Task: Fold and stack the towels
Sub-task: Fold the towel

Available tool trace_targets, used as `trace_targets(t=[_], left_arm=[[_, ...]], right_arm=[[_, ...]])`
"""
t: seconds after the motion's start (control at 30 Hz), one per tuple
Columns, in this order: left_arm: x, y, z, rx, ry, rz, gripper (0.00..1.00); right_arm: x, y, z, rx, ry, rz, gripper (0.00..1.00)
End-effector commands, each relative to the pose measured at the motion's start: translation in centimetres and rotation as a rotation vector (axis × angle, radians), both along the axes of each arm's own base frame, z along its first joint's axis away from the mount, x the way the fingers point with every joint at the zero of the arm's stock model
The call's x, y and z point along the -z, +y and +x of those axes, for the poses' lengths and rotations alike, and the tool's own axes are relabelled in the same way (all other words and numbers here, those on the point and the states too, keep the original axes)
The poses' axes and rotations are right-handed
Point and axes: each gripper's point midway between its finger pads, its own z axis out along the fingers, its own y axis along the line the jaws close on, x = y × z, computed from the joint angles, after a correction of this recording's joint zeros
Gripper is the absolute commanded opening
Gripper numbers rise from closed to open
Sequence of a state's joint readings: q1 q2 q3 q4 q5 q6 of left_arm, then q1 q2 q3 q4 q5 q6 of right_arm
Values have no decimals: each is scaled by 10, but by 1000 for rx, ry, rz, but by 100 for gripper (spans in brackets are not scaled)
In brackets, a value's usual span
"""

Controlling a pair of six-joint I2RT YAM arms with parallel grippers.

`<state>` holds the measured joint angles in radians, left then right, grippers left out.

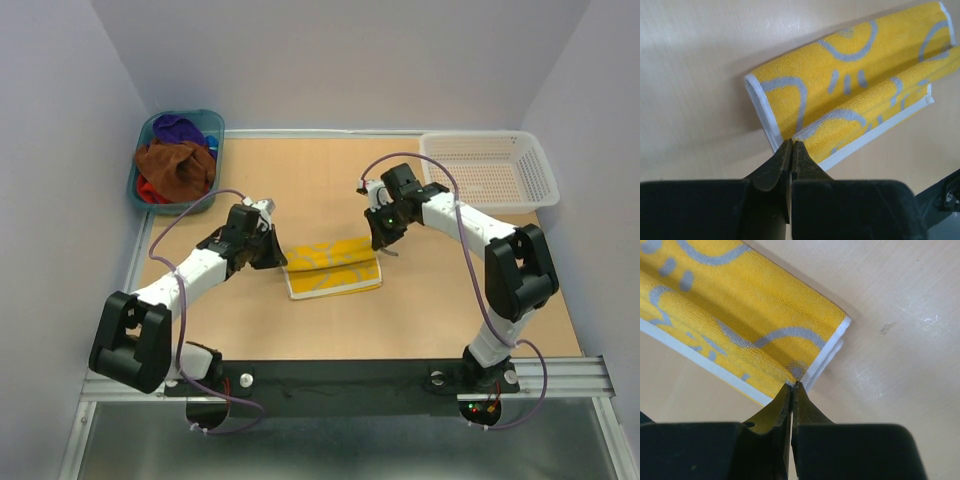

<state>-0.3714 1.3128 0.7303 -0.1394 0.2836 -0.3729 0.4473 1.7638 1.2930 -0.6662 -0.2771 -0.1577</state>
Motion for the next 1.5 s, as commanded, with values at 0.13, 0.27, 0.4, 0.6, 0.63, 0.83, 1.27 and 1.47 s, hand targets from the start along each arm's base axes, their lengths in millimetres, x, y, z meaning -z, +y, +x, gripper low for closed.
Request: trace_targets(t=[0.13,0.27,0.4,0.6,0.63,0.83,1.27,1.47], left_arm=[[12,15,-17,-89,57,31,0],[16,12,-25,-74,86,21,0],[21,9,-31,-69,106,19,0],[32,2,-42,-53,144,21,0],[32,2,-43,-53,146,20,0],[38,1,-50,-55,153,35,0],[-13,-28,-67,10,89,-93,53],[-55,-40,-62,-5,-2,-161,60]], right_arm=[[-3,4,-21,43,63,68,1],[8,0,-34,89,120,59,1],[10,-1,-40,101,137,64,1],[24,-10,-39,134,148,7,1],[26,-11,-39,136,150,2,1],[28,-13,-35,144,142,-15,1],[-26,13,-59,144,161,202,28],[-60,37,-50,141,98,259,28]])
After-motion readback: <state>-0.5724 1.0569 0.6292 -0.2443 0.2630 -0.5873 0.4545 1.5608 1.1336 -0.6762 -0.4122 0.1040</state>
